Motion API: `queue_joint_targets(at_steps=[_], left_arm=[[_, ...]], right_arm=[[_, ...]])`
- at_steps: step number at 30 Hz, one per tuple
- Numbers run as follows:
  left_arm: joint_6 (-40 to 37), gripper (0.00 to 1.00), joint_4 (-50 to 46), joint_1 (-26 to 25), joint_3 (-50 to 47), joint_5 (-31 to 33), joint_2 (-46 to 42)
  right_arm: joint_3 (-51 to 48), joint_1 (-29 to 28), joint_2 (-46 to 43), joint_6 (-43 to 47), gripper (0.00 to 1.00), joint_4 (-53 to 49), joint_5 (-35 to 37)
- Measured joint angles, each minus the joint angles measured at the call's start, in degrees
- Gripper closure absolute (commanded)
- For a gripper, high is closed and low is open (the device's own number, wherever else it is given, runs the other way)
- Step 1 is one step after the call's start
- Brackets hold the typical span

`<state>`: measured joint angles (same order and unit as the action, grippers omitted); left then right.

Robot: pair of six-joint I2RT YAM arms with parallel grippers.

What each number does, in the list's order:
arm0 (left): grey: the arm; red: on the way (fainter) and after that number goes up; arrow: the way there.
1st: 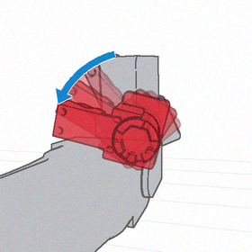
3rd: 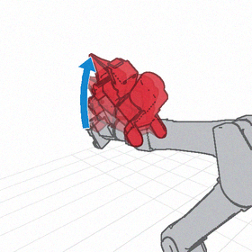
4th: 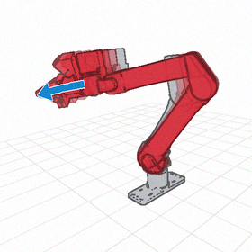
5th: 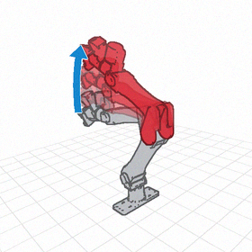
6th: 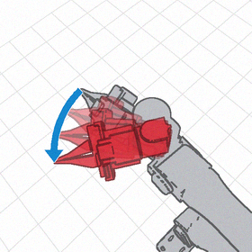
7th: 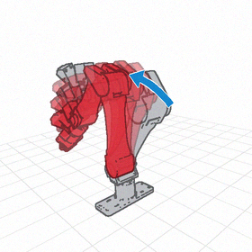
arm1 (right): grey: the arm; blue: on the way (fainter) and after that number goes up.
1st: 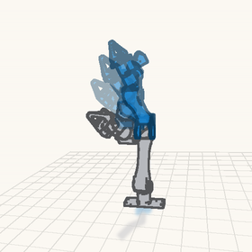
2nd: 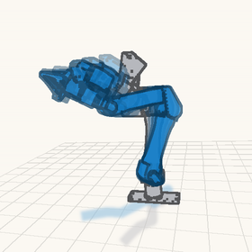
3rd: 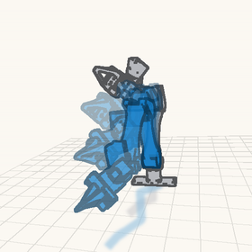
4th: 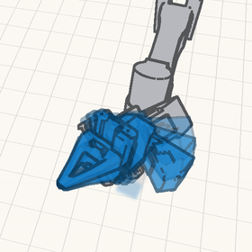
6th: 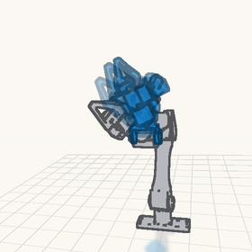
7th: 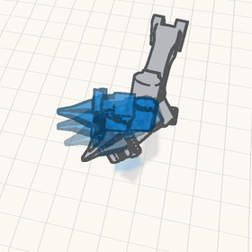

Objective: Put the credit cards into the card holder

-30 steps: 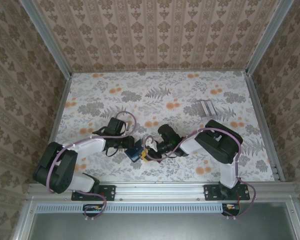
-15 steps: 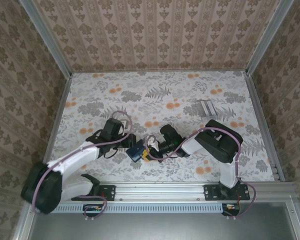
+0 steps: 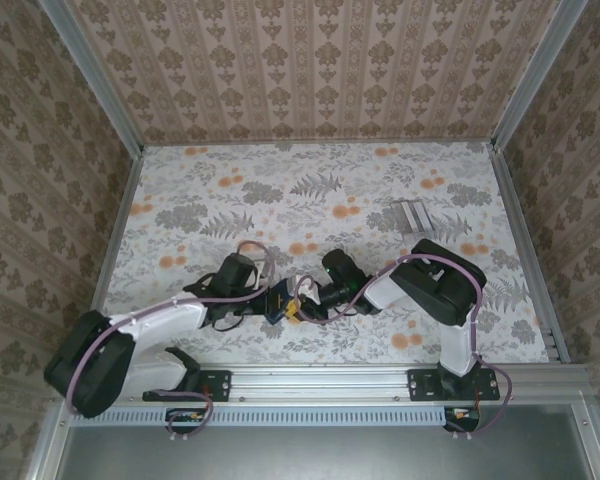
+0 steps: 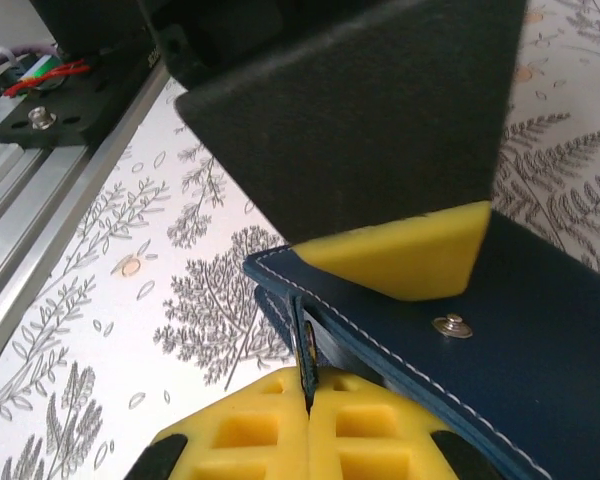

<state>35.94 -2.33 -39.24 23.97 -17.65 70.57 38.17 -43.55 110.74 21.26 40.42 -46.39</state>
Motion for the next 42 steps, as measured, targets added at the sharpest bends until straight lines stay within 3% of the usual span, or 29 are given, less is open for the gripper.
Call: queue_joint_targets(at_steps=[8, 11, 15, 25, 33, 36, 38, 40, 42], left_arm=[[0.6, 0.85, 6.7, -0.9, 3.0, 0.3, 7.6], [0.6, 0.85, 7.1, -0.7, 3.5, 0.8, 8.3], [0.5, 0.85, 7.0, 1.0, 4.3, 1.0, 9.2], [-0.9, 0.82, 10.4, 5.1, 7.1, -2.1, 14.0], [-4.3, 0.76, 8.3, 6.0, 8.6, -4.4, 14.6], [-5.2, 0.72, 7.2, 6.7, 8.8, -5.4, 14.2], [-5.6, 0.71, 6.1, 7.1, 9.2, -5.8, 14.1], [-6.0, 0.69, 5.3, 7.1, 9.6, -6.2, 14.1], [-6.0, 0.68, 4.3, 7.2, 10.1, -6.5, 14.1]], right_arm=[[-1.2, 3.0, -2.2, 1.1, 0.94, -2.6, -1.0], [-1.2, 3.2, -3.2, 0.4, 0.84, -4.6, -0.2], [-1.4, 4.2, -5.6, -1.8, 0.8, -7.0, 0.5], [-2.0, 5.0, -8.1, -3.3, 0.82, -10.2, 1.3], [2.4, 3.0, -13.3, 7.2, 0.96, -22.7, 7.4], [2.4, 2.4, -14.5, 10.0, 0.97, -24.6, 9.5], [2.4, 2.4, -14.9, 11.8, 0.93, -26.0, 10.5], [2.7, 2.4, -15.1, 13.2, 0.76, -28.0, 11.3], [3.7, 2.4, -15.1, 15.0, 0.75, -31.1, 11.5]])
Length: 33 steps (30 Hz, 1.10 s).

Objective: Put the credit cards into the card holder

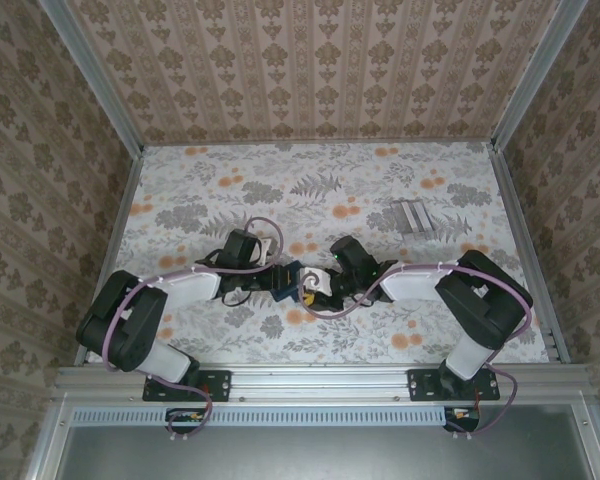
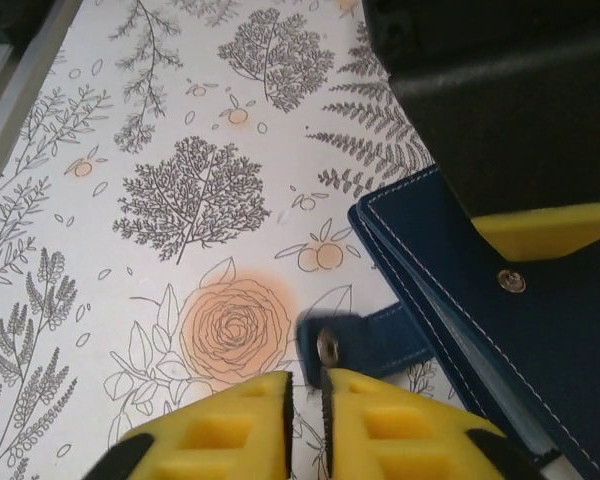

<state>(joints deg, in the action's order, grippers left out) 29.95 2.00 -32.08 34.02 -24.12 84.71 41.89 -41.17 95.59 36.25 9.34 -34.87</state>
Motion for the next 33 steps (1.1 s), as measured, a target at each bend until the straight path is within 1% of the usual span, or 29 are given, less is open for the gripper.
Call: queue_joint_targets(at_steps=[5, 9, 11, 13, 23, 27, 30, 33], left_arm=[[0.1, 0.68, -2.6, 0.7, 1.4, -0.8, 0.7], [0.5, 0.69, -3.0, 1.2, 1.4, -1.2, 0.7], [0.5, 0.7, -3.1, 1.4, 1.4, -1.3, 0.7], [0.4, 0.71, -3.3, 1.5, 1.4, -1.2, 0.7], [0.5, 0.74, -3.3, 1.8, 1.3, -1.2, 0.7], [0.5, 0.75, -3.3, 1.9, 1.3, -1.2, 0.7], [0.5, 0.76, -3.3, 2.0, 1.3, -1.3, 0.7], [0.7, 0.76, -3.3, 2.2, 1.3, -1.5, 0.7]], right_arm=[[3.1, -0.9, 0.0, 3.0, 0.74, -5.0, 0.8], [4.5, -2.3, 0.0, 4.6, 0.74, -7.5, 2.0], [4.9, -2.7, 0.0, 4.6, 0.73, -8.0, 2.7], [5.4, -2.9, 0.2, 4.6, 0.69, -8.4, 3.5], [8.6, -2.9, 1.6, 4.5, 0.68, -8.6, 6.0], [10.7, -2.8, 4.1, 4.1, 0.68, -9.2, 6.2], [12.4, -2.4, 6.1, 3.6, 0.74, -10.3, 6.0], [13.5, -1.6, 7.5, 2.6, 0.74, -11.4, 5.2]])
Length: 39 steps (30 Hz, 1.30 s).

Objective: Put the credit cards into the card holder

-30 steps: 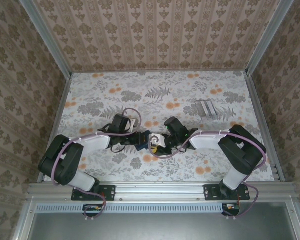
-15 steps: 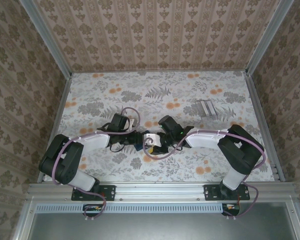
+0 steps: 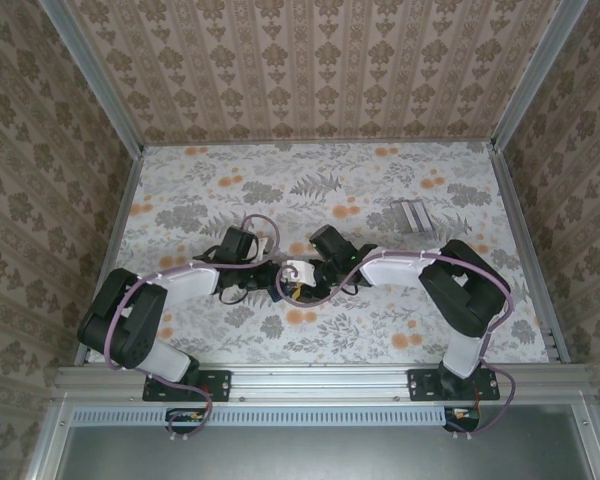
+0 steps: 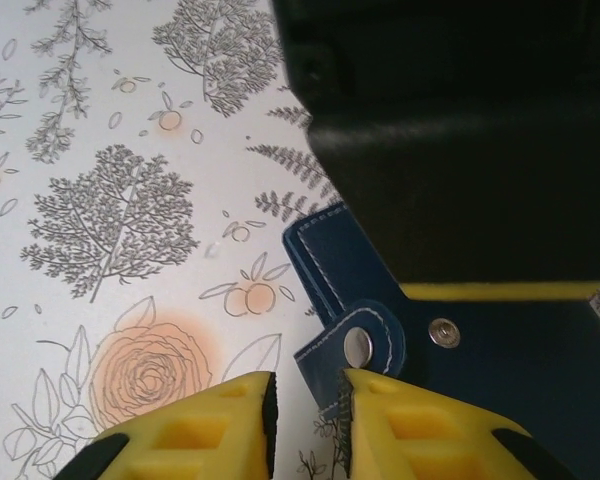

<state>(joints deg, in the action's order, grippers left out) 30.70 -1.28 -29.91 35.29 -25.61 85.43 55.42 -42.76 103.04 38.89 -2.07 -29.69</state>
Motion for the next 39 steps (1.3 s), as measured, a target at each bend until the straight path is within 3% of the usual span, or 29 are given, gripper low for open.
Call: queue_joint_targets(at_steps=[8, 11, 25, 27, 30, 34, 39], left_arm=[[0.6, 0.76, 0.4, 0.0, -0.3, 0.0, 0.0], [0.7, 0.76, 0.6, 0.0, -0.4, 0.0, 0.0], [1.3, 0.76, 1.2, 0.1, -0.7, 0.0, -0.1], [1.5, 0.76, 1.3, 0.1, -0.9, 0.0, -0.3], [1.7, 0.76, 1.3, 0.4, -1.2, -0.1, -0.6], [1.7, 0.76, 1.3, 0.8, -1.3, -0.2, -0.8], [1.7, 0.76, 1.7, 0.8, -1.7, -0.2, -1.1]], right_arm=[[0.9, 1.7, 0.3, -2.0, 0.68, -1.2, -2.5], [0.8, 2.5, 0.3, -3.3, 0.61, -0.6, -3.8], [3.2, 2.8, 3.7, -5.6, 0.68, -0.4, -8.3], [3.2, 2.8, 4.4, -6.3, 0.73, -0.4, -8.3], [3.2, 2.9, 4.8, -7.4, 0.91, -0.5, -8.3], [3.5, 3.1, 4.8, -9.0, 0.98, -0.2, -9.1], [3.5, 4.0, 4.8, -12.0, 1.0, 0.4, -10.2]])
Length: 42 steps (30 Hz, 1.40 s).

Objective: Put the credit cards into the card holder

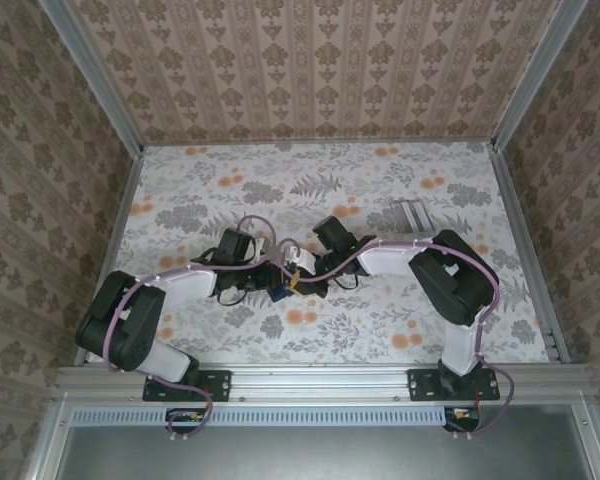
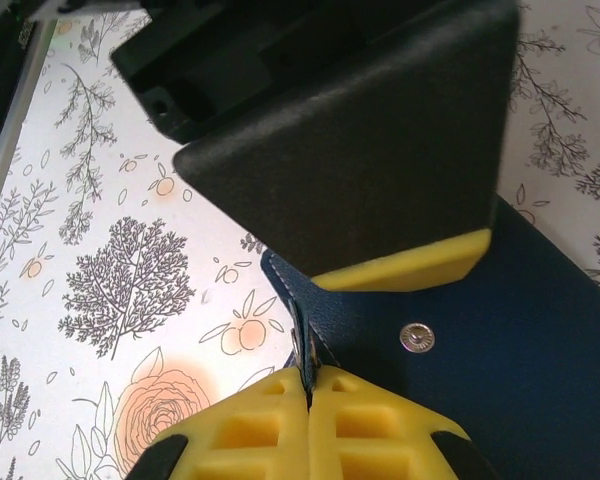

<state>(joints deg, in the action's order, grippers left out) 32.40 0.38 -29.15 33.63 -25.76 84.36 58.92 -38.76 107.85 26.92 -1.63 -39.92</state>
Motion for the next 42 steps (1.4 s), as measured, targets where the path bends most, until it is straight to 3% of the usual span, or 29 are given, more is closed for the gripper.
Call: queue_joint_targets(at_steps=[15, 42], left_arm=[[1.3, 0.77, 3.3, 0.0, -2.0, 0.0, -0.6], [5.6, 0.76, 5.7, 2.6, -2.0, -4.8, 1.5]], right_arm=[[9.9, 2.9, 6.3, -10.3, 1.0, -10.1, -2.2], [20.4, 3.4, 13.8, -14.9, 0.99, -22.7, -5.4]])
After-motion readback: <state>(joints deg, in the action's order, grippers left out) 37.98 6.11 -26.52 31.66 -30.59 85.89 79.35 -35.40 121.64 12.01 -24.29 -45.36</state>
